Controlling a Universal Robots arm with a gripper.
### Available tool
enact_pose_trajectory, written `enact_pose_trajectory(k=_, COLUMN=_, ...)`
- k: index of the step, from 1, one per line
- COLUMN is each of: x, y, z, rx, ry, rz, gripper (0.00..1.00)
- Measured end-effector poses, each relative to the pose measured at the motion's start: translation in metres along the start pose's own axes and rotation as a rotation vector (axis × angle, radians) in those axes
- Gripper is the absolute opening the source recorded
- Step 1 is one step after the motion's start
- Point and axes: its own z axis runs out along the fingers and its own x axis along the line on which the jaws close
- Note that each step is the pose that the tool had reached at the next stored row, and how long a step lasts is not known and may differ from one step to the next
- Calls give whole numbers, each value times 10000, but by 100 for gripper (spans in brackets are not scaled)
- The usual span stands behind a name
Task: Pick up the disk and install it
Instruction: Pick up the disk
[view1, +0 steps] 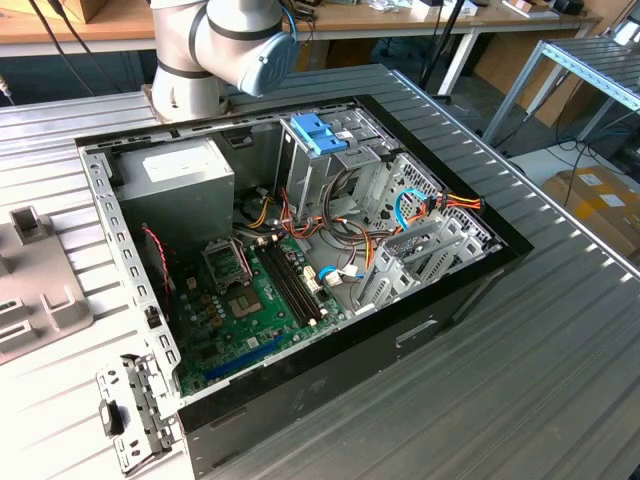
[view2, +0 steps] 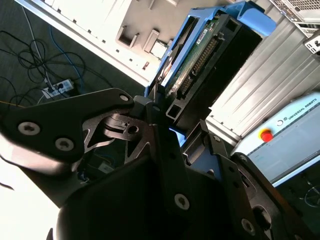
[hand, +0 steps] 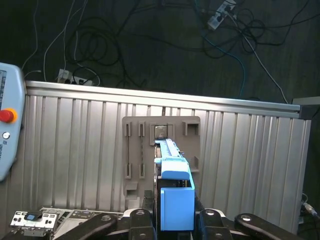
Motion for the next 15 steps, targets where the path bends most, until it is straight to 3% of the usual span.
enact_pose_trajectory(k=15, x=128, y=-68, z=9, rx=-13, ry=-1, rz=0, gripper=37)
